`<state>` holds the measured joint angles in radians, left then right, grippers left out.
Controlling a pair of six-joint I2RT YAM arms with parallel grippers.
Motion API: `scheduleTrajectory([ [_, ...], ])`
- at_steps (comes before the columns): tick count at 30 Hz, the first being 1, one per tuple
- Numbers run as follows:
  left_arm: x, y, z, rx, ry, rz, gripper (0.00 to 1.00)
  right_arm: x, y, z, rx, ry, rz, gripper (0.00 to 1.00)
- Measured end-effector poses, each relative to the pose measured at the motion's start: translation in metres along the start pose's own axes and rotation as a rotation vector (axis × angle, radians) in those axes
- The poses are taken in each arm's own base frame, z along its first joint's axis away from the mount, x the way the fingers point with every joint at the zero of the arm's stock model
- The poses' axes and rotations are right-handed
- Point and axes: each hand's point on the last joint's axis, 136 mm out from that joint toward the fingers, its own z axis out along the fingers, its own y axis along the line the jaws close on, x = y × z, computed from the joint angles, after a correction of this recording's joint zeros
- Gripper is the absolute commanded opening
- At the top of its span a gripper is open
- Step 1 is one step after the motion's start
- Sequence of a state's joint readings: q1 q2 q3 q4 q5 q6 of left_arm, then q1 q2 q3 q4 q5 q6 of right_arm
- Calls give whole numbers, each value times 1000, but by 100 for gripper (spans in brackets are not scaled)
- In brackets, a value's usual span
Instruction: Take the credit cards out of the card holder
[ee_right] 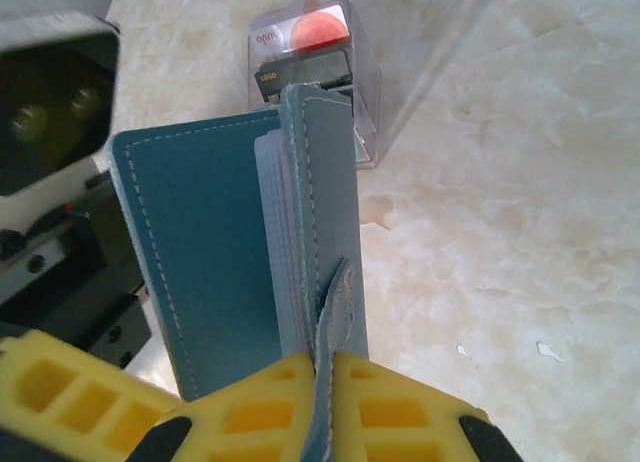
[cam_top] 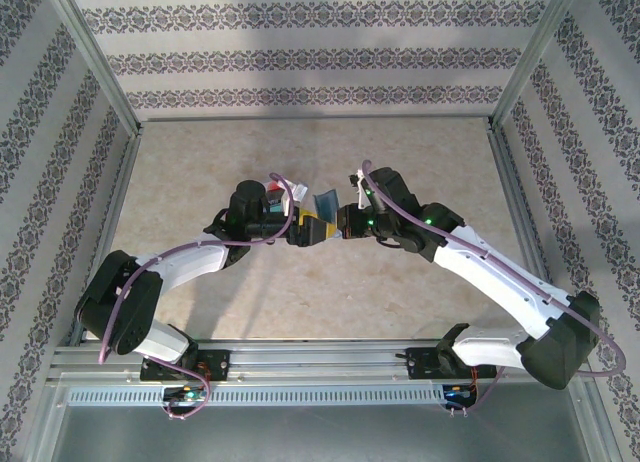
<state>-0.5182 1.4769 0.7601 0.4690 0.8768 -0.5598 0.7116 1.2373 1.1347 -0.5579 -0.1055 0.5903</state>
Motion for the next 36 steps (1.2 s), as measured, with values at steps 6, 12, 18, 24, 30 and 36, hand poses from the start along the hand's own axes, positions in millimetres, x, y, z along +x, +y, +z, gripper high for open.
scheduleTrajectory([
  [6, 3, 4, 0, -19, 7, -4, 78, -3, 1, -1, -2, -8, -5, 0],
  [12, 2, 4, 0, -20, 5, -4, 52, -5, 7, -2, -33, -13, -14, 4],
  [18, 1, 3, 0, -17, 1, -8, 45, -7, 9, -11, -127, -48, 19, 1],
  [24, -2, -2, -2, -5, -8, -1, 69, -8, 4, -11, -209, -73, 78, 0],
  [30, -9, -12, -4, 29, -32, 20, 91, -8, 11, -13, -266, -85, 83, 0],
  [36, -13, -20, -7, 50, -54, 37, 96, -9, 13, -17, -275, -98, 81, 0],
])
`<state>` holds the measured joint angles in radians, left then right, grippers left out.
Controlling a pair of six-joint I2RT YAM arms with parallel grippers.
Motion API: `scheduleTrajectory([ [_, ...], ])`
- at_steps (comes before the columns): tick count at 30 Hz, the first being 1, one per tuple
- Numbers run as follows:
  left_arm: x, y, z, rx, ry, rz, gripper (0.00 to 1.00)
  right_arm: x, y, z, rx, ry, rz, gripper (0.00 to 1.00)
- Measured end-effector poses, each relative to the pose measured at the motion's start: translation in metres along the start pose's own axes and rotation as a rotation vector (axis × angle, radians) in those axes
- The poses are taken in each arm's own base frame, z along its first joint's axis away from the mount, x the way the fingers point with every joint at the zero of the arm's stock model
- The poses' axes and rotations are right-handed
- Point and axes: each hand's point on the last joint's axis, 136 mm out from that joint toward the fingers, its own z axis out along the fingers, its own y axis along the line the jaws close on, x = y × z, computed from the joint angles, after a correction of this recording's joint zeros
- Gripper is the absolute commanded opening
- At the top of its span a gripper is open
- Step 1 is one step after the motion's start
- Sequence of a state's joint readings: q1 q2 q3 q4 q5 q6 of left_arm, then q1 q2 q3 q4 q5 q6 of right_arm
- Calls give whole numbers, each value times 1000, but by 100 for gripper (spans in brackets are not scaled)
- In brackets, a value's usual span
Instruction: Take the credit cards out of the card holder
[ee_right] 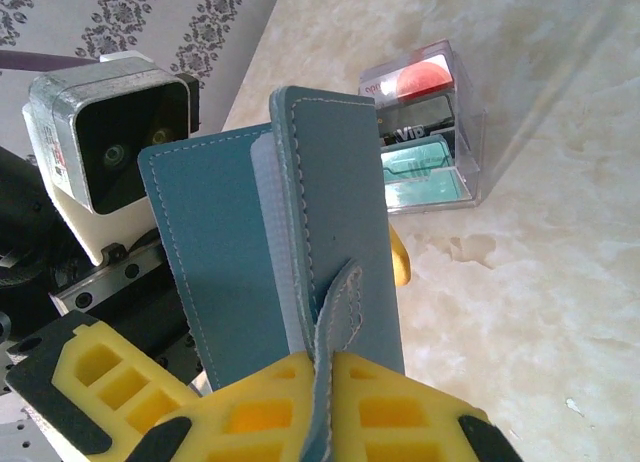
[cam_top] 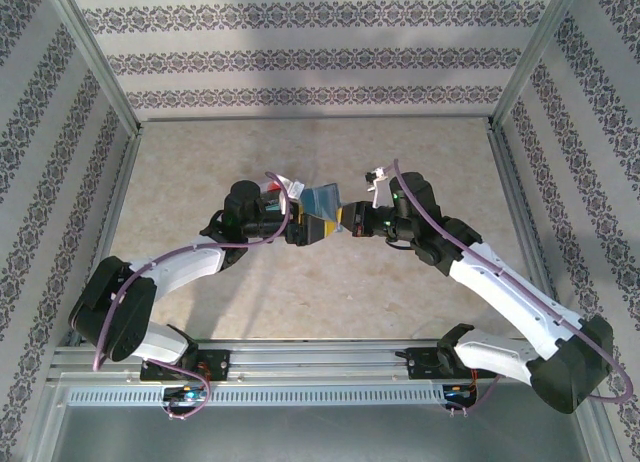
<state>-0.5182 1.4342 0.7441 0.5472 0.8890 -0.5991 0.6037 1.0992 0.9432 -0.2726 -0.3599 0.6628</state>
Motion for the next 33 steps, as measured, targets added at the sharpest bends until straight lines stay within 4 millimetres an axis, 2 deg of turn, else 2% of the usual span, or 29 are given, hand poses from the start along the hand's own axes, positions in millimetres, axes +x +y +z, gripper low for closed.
scheduleTrajectory([
  [4, 0, 0, 0, -3, -2, 1, 95, 0, -4, -4, 36, 4, -3, 0],
  [8, 0, 0, 0, -2, -2, 0, 86, -5, -5, -12, 88, -2, -19, 0],
  [11, 1, -1, 0, 5, 4, 0, 82, -7, -1, -14, 96, -6, -32, 0],
  [12, 1, -1, 0, 8, 6, 0, 78, -7, 0, -14, 99, -5, -36, 0],
  [15, 5, -1, 2, 17, 21, -9, 56, -6, 2, -11, 105, 8, -39, 0],
  [18, 8, 1, 4, 13, 29, -15, 42, -4, 2, -7, 109, 21, -38, 4],
  [26, 9, 5, 4, 0, 29, -28, 22, -5, 7, -6, 85, 23, -41, 13],
  [30, 9, 5, 4, 1, 29, -28, 11, -10, 12, -10, 69, 0, -50, 14],
  [33, 8, 5, 4, 2, 26, -27, 6, -11, 15, -14, 59, -12, -53, 18],
])
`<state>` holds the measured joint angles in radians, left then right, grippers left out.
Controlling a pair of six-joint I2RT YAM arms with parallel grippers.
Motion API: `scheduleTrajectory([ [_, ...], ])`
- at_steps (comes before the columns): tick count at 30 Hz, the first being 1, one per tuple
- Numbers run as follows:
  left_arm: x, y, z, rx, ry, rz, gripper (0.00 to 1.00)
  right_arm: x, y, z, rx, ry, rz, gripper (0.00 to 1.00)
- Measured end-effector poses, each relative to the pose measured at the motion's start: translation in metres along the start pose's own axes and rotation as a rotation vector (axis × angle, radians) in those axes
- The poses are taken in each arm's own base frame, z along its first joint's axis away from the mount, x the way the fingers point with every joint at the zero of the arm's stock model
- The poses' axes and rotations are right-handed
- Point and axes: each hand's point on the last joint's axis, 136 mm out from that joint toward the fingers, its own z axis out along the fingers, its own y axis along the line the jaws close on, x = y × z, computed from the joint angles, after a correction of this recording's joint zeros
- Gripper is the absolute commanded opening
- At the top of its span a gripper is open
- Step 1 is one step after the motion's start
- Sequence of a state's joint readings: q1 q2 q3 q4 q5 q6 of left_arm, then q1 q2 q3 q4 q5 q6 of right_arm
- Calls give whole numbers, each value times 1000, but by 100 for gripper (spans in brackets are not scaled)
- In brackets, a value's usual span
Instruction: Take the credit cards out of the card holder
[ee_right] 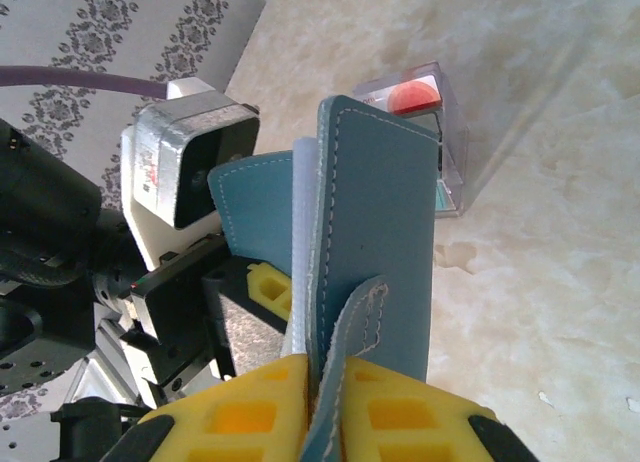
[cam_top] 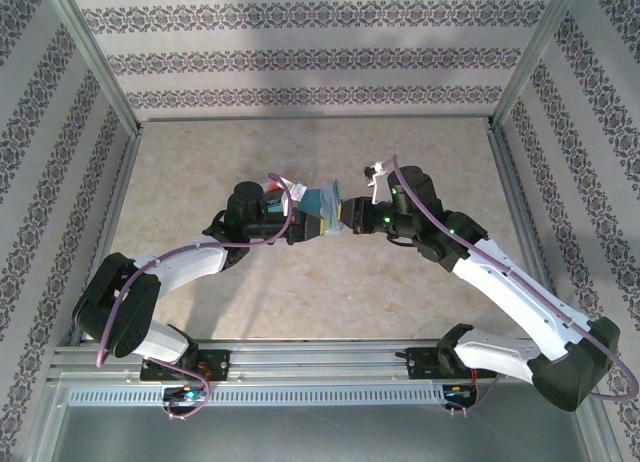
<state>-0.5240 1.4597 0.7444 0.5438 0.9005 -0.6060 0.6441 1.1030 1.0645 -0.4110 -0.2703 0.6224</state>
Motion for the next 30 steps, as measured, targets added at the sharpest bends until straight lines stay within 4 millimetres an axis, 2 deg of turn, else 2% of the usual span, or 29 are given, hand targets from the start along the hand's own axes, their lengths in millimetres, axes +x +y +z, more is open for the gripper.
scheduleTrajectory([
  [4, -2, -2, 0, 10, -6, 11, 6, -3, 4, -5, -20, -29, -10, 18],
  [8, -3, -4, 0, 17, -12, 21, 6, -5, 6, -8, -33, -47, -14, 12],
  [14, -5, -6, 0, 24, -21, 25, 6, -6, 6, -8, -34, -52, -14, 14],
  [20, -5, -6, -1, 29, -28, 22, 6, -7, 5, -8, -25, -57, -13, 10],
  [23, -6, -7, -1, 31, -31, 21, 6, -9, 2, -8, -15, -68, -11, 14],
  [27, -6, -8, -1, 37, -32, 21, 5, -12, -6, -7, 17, -91, -12, 25],
  [30, -8, -10, -1, 46, -36, 27, 5, -13, -12, -6, 40, -106, -12, 26],
])
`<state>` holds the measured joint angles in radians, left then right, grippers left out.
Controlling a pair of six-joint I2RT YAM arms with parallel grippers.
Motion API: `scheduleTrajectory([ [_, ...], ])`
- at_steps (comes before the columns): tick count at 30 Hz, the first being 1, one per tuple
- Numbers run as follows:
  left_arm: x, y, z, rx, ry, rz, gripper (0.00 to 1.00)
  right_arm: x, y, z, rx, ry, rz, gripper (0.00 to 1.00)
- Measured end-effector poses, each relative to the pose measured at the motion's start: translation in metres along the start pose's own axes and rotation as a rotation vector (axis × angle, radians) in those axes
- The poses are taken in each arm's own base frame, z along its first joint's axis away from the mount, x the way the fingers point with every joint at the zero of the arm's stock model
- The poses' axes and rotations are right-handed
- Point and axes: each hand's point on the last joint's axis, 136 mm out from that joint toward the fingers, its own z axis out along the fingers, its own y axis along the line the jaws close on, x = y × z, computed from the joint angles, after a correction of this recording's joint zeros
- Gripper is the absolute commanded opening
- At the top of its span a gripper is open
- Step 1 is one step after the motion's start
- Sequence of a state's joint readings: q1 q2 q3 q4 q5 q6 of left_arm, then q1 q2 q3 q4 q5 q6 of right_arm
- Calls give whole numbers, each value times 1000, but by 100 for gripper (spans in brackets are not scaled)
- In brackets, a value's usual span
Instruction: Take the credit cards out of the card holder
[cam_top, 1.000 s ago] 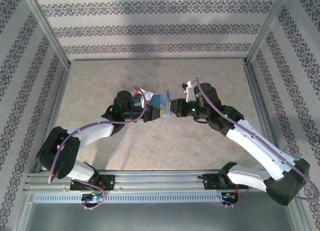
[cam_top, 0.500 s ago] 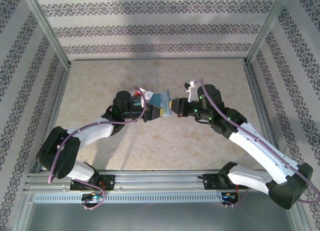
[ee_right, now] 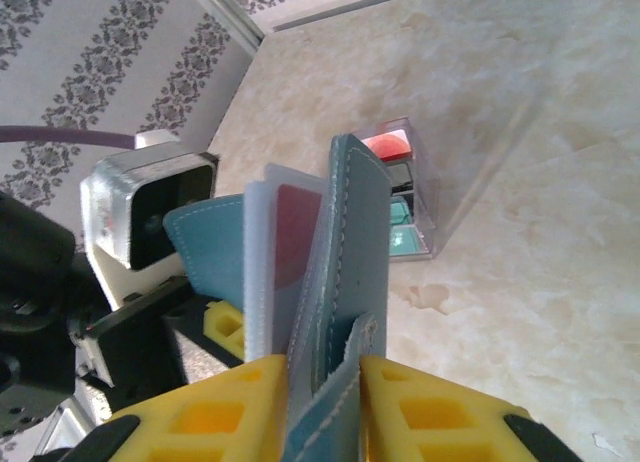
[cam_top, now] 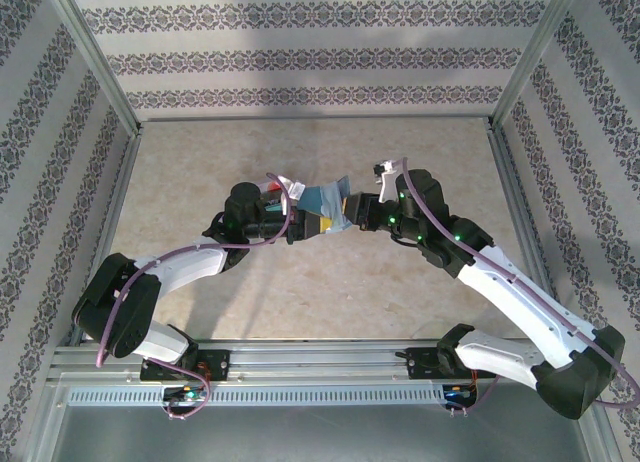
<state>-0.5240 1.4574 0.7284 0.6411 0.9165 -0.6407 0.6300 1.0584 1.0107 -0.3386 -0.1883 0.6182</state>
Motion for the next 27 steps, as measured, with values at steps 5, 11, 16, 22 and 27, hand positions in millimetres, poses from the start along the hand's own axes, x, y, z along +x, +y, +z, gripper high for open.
scheduleTrajectory([
  [5, 0, -1, 0, 5, -1, 0, 11, -1, -4, 0, 10, -10, 3, 14],
  [11, -3, -7, 0, 27, -8, 3, 56, 0, -5, 2, 8, -14, 4, 0],
  [16, -6, -11, -1, 39, -14, 14, 68, 0, -6, 2, 15, -15, 5, 0],
  [22, -8, -14, -1, 49, -19, 10, 86, 0, -7, 2, 16, -16, 5, 0],
  [27, -12, -19, -2, 68, -32, 21, 92, -1, -7, 2, 18, -17, 5, 0],
])
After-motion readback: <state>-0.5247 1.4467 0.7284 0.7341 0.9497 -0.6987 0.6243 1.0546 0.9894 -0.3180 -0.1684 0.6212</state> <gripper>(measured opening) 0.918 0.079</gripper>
